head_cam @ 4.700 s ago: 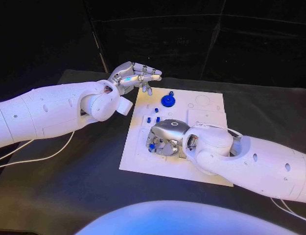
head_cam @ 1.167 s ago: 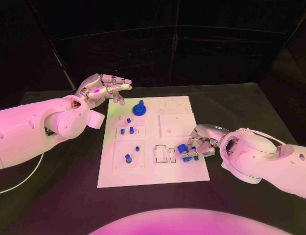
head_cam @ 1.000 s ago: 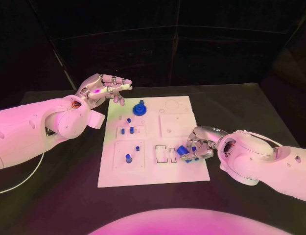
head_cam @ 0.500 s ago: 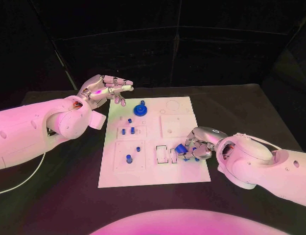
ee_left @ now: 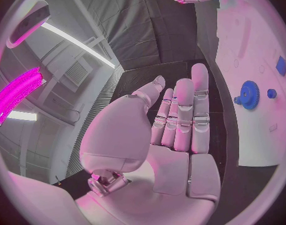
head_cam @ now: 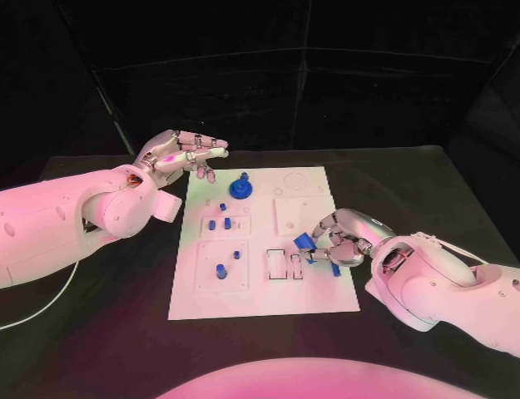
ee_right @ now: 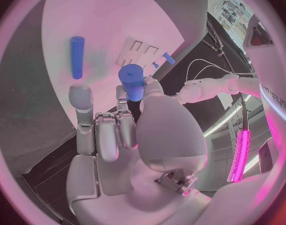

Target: Assemble the parts on the task board

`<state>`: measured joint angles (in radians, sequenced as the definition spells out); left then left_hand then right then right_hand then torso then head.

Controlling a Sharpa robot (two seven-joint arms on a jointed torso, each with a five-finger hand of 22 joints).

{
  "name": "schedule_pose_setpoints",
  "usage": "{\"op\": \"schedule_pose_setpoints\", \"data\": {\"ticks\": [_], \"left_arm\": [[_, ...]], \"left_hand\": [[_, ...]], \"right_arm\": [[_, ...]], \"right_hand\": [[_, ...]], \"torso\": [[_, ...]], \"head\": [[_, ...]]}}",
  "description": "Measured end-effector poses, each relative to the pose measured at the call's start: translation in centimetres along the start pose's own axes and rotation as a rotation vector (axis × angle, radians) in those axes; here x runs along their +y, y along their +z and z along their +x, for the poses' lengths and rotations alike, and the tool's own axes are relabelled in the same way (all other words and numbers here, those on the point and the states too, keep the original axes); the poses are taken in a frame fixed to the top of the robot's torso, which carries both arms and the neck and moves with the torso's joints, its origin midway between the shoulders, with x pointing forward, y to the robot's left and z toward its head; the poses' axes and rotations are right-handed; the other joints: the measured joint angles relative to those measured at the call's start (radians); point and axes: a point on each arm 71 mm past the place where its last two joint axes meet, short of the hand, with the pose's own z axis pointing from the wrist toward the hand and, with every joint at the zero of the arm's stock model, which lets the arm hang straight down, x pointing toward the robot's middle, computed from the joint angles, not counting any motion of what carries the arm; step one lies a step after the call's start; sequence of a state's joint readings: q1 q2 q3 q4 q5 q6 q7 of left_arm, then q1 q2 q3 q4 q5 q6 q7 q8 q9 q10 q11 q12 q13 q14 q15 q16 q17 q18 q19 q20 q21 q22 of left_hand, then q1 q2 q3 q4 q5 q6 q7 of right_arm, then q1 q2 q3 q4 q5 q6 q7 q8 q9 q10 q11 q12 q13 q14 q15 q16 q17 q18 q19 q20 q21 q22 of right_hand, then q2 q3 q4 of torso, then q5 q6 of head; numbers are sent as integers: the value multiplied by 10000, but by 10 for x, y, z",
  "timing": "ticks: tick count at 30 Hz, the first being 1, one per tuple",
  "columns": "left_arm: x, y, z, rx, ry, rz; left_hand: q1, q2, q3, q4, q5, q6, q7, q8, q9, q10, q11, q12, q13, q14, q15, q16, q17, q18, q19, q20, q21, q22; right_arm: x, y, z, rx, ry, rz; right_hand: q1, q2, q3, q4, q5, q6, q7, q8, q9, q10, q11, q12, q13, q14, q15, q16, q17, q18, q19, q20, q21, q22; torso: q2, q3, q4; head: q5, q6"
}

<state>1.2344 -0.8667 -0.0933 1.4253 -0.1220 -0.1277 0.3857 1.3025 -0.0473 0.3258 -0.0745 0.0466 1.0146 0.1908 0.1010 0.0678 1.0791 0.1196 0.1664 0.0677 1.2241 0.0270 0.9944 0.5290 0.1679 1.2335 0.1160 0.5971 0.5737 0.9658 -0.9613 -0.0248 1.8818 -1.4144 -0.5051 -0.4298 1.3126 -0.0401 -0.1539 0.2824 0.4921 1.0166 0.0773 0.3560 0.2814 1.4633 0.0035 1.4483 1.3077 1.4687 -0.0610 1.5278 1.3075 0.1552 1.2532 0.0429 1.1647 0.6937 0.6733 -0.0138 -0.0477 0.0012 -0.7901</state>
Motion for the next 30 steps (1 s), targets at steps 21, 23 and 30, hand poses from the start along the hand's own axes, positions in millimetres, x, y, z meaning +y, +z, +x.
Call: {"op": "schedule_pose_setpoints", "data": {"ticks": [21,23,30], "left_arm": [[1,1,3,59,-18,-15],[1,1,3,60,-19,-17],[1,1,3,72,-23,-22]], "left_hand": [[0,0,28,28,0,0,0,0,0,0,0,35,0,0,0,0,1,-1,0,0,0,1],[0,0,28,28,0,0,0,0,0,0,0,35,0,0,0,0,1,-1,0,0,0,1],[0,0,28,28,0,0,0,0,0,0,0,35,0,0,0,0,2,-1,0,0,1,1]], "right_arm": [[30,20,30,1496,65,-34],[30,21,31,1527,44,29],[27,22,31,1502,-19,342]], "right_hand": [[-291,219,-441,84,-1145,95,-23,121,438,35,-35,-206,0,-38,-36,0,-1,0,-40,-38,0,-168],[-423,215,-538,83,-1270,171,-99,179,466,37,-51,-206,0,-15,-57,-1,-1,-1,-40,-38,0,-169],[-815,32,-791,103,-2123,414,-272,389,748,34,-182,-206,0,0,-146,-1,-1,-1,-65,-64,-5,-162]], "torso": [[17,-2,-13],[17,-1,-18],[12,0,-20]], "head": [[223,-14],[231,-21],[239,-45]]}}
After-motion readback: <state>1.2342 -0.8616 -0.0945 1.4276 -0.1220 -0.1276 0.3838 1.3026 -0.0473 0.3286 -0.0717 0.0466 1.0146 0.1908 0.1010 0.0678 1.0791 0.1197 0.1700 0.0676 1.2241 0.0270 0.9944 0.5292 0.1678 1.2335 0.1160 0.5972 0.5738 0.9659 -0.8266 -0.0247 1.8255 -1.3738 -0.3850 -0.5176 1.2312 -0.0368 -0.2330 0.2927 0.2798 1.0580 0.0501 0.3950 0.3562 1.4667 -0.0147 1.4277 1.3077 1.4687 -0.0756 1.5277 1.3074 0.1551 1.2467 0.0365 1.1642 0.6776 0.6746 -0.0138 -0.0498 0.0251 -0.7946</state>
